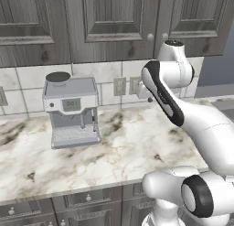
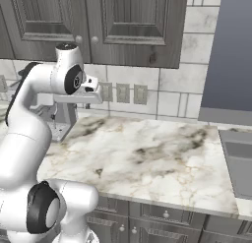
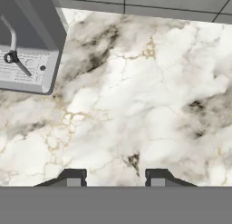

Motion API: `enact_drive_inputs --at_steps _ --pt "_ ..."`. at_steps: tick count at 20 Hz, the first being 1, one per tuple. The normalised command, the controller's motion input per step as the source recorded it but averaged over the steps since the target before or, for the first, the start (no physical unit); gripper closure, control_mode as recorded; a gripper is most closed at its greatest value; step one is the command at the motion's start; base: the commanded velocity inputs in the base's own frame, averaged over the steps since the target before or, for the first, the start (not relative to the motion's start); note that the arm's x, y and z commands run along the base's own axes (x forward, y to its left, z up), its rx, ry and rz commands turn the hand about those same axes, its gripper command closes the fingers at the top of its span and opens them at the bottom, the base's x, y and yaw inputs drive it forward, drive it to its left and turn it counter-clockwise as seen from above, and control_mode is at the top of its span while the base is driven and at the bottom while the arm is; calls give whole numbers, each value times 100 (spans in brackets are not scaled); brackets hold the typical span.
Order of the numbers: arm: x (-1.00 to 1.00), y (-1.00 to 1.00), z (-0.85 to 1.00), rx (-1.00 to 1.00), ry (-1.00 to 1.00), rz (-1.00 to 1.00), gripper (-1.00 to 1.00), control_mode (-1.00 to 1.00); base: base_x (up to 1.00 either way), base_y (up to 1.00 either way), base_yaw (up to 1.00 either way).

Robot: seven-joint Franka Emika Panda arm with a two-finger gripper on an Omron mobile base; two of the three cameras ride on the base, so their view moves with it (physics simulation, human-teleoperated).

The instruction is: Get the candle and the liquor from the cabinet and move them to the dining counter.

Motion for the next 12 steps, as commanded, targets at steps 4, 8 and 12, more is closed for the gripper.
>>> enact_drive_inputs --at_steps 4,8,12 --pt "-19 2 0 0 -7 1 -100 -100 0 0 0" --pt "-27 8 13 -5 -29 3 -100 -100 0 0 0" --pt "-32 3 45 -5 -52 2 -100 -100 0 0 0"
